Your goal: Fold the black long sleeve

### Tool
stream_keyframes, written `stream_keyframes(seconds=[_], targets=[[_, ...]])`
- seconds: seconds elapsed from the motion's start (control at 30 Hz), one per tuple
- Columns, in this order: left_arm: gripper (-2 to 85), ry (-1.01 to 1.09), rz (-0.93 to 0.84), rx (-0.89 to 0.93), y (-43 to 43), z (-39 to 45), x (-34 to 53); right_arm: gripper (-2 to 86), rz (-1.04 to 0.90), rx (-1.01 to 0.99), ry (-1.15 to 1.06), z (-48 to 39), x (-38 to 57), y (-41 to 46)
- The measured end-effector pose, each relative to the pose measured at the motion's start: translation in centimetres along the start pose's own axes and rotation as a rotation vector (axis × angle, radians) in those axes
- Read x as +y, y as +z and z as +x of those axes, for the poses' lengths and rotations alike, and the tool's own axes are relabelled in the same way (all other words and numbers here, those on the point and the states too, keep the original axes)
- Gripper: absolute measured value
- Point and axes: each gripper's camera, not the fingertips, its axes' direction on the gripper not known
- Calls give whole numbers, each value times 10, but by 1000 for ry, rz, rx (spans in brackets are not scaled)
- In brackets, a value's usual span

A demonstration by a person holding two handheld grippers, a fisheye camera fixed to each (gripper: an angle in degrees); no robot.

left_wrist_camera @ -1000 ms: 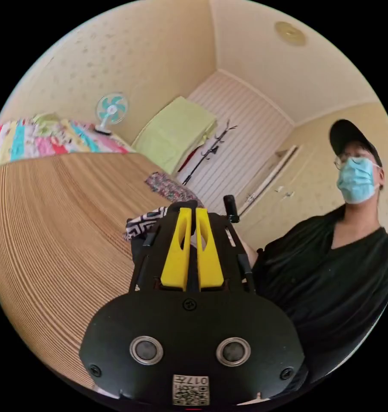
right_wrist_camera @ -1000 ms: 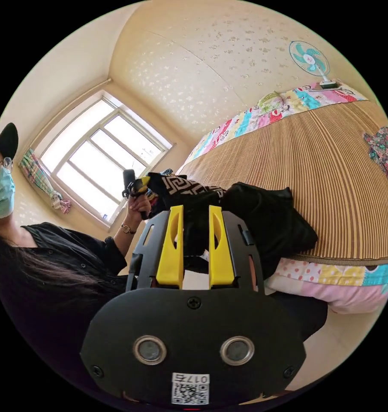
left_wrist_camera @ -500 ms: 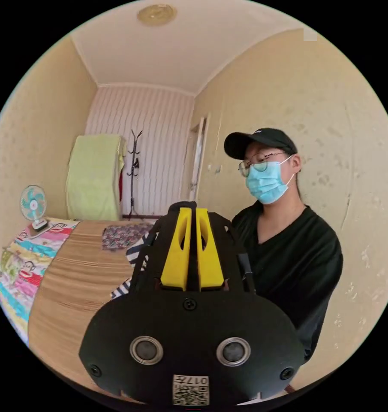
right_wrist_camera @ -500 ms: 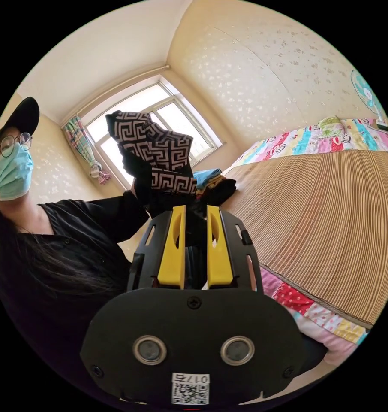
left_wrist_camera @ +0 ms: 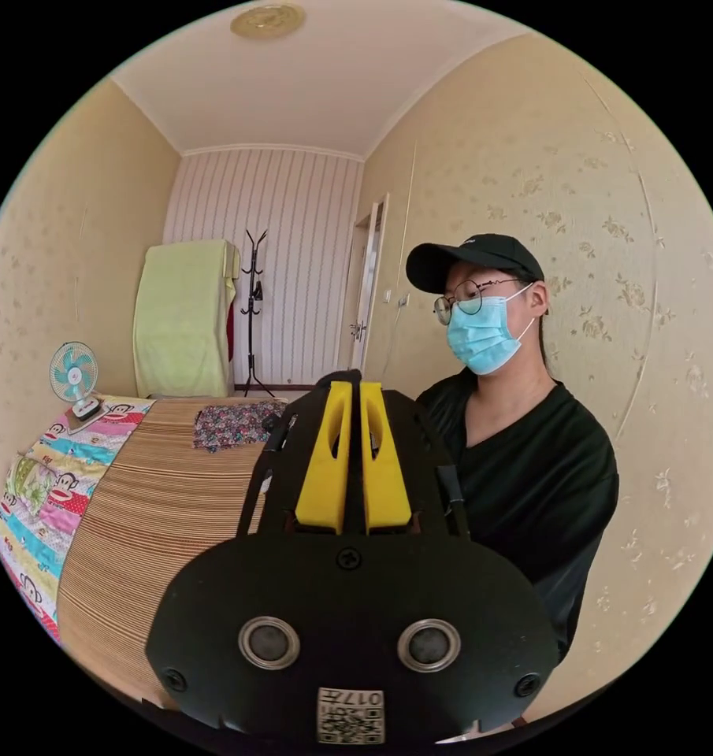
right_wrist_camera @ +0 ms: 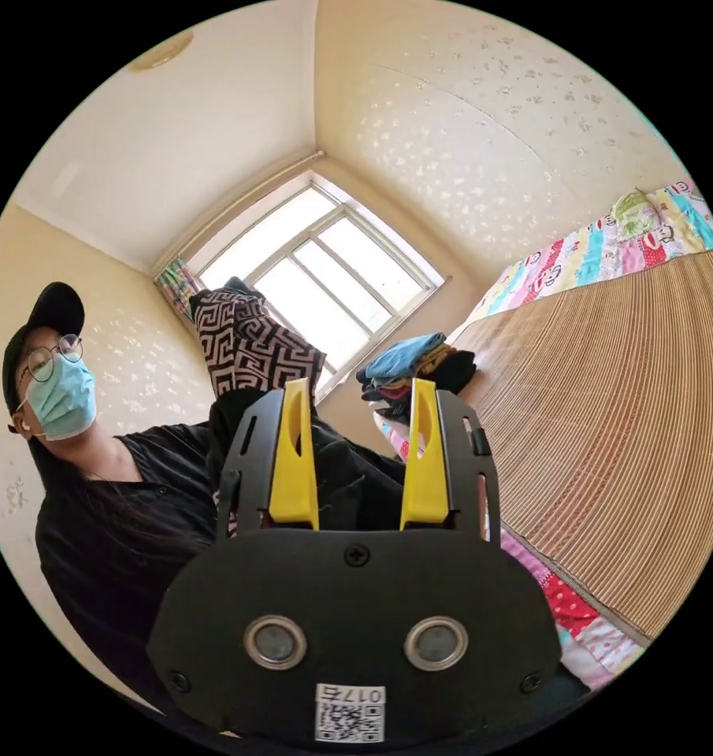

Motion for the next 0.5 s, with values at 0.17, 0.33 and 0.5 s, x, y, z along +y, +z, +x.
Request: stream_keyframes(seconds=[0.17,0.33,0.5], targets=[[-8,-42,-1,47,13,-18,-13,166,-391,-575,173,82,4,127],[-8,-39,13,9,-11,9,-13,40,-228,-525,72,55,-2,102],[-8,-85,89,-365,-65,70,7,28,73,0,-178,-70,-22,-25]])
